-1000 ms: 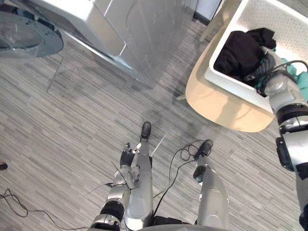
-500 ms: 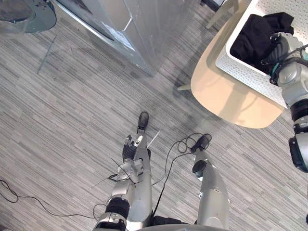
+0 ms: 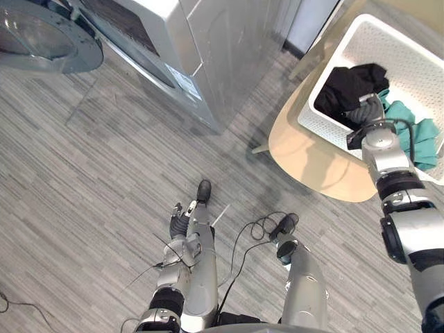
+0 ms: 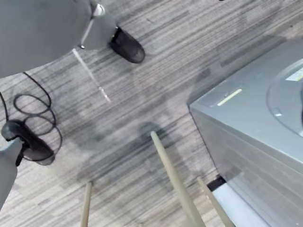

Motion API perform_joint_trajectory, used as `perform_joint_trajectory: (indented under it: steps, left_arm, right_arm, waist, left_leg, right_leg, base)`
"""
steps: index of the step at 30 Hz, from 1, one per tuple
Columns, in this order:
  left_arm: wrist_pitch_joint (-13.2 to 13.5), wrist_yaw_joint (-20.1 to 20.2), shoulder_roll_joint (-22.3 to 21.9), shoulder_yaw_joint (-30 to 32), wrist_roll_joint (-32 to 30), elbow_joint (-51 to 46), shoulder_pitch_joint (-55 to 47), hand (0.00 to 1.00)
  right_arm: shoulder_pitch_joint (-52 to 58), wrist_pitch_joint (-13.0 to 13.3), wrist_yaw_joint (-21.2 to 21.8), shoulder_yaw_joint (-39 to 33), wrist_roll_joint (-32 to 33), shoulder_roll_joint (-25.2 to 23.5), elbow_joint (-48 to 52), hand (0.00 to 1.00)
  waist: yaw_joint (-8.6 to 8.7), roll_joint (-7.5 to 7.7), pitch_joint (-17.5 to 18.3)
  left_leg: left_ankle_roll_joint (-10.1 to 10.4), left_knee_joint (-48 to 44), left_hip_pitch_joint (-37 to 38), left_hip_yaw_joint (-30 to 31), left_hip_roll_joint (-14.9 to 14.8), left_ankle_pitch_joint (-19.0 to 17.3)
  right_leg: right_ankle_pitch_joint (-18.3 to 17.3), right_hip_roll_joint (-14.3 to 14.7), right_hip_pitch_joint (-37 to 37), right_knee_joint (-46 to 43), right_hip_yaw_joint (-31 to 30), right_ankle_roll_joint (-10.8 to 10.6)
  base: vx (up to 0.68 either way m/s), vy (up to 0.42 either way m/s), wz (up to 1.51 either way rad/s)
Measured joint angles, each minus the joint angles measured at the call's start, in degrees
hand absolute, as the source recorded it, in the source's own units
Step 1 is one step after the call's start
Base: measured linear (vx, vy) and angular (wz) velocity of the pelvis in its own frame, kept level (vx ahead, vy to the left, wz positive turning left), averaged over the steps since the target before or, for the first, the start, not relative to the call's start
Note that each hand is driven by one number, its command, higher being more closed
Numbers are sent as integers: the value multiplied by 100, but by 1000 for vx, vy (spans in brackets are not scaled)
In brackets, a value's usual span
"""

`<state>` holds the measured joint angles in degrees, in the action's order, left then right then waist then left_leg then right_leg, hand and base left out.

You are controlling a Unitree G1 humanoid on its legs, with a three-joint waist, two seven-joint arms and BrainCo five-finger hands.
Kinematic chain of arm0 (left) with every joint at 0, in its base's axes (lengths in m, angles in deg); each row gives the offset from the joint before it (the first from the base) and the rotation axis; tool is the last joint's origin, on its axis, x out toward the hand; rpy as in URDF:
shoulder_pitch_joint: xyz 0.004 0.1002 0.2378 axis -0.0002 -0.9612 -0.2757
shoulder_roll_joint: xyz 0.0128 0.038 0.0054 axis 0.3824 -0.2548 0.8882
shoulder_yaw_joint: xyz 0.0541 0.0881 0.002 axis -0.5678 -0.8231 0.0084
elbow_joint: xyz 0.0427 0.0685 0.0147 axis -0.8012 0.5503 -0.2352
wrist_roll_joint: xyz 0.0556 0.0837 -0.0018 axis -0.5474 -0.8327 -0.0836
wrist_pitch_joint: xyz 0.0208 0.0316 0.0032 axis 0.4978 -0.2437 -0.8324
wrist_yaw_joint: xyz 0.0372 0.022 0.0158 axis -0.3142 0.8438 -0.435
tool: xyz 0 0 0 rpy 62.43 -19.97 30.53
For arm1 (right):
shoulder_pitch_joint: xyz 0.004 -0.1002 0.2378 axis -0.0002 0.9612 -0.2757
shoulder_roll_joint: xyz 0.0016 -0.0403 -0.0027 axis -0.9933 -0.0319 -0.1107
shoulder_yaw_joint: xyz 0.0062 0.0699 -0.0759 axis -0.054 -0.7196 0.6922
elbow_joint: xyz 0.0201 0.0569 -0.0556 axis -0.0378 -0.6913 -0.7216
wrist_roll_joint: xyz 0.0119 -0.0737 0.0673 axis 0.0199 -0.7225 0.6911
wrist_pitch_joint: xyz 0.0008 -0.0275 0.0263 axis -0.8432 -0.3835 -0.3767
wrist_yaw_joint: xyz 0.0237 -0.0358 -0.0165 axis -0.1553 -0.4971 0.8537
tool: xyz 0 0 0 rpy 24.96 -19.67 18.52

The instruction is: Pick up the laundry basket with both hands and put the clothes into the washing machine.

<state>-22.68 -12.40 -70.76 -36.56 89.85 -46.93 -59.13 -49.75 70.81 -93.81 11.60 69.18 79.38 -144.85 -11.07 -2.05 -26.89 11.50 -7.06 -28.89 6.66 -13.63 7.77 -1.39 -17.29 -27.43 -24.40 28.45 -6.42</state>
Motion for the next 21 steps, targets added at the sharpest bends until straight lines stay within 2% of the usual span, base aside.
perform_joint_trajectory:
  steps: [3,6,10,15,16,17,20,21]
  left_arm:
    - [-43,109,92,-52,-5,234,-173,0]
    - [-52,120,229,-67,-24,421,-369,0]
    - [-98,227,537,-141,-200,957,-560,0]
    - [-216,233,607,138,-322,1425,-913,0]
    - [-243,242,610,302,-318,1487,-1044,0]
    - [-265,245,613,379,-308,1483,-1113,0]
    - [-285,278,561,719,-113,1442,-1261,0]
    - [-282,278,512,968,243,1161,-1365,0]
  right_arm:
    - [164,16,-7,-501,397,-51,293,100]
    - [341,113,-11,-956,525,-87,466,100]
    - [567,165,-21,-1359,585,-147,651,100]
    - [593,217,-27,-1507,586,-148,671,100]
    - [654,219,-23,-1510,584,-148,851,100]
    - [663,221,-17,-1511,583,-148,980,100]
    - [686,227,-23,-1608,588,-147,1283,100]
    - [686,227,-27,-1661,594,-141,1460,100]
  waist:
    - [91,26,15]
    - [151,115,145]
    - [272,245,539]
    - [348,251,1046]
    - [383,243,1233]
    - [388,243,1261]
    - [408,224,1456]
    - [404,218,1567]
  left_leg:
    - [-15,113,405,-97,42,-9]
    - [-16,247,818,-236,46,-8]
    - [-10,499,1299,-359,60,-1]
    - [-48,796,1780,-536,49,-23]
    - [-63,900,1910,-576,50,-33]
    - [-97,928,2018,-618,49,-56]
    - [-111,935,2190,-708,55,-96]
    - [-111,985,2316,-744,55,-96]
  right_leg:
    - [-207,-82,240,-184,-25,-51]
    - [-238,-99,488,-203,-118,-69]
    - [-194,-36,847,6,-192,-160]
    - [10,129,1296,583,-274,-294]
    - [138,184,1455,832,-295,-305]
    - [216,221,1577,984,-329,-302]
    - [476,327,1915,1490,-349,-346]
    - [623,393,2131,1804,-351,-352]
  base:
    - [-54,-53,1]
    - [10,-50,-8]
    - [61,-21,-8]
    - [111,24,-15]
    - [122,30,-16]
    - [111,31,-24]
    - [85,34,-15]
    - [77,31,-10]
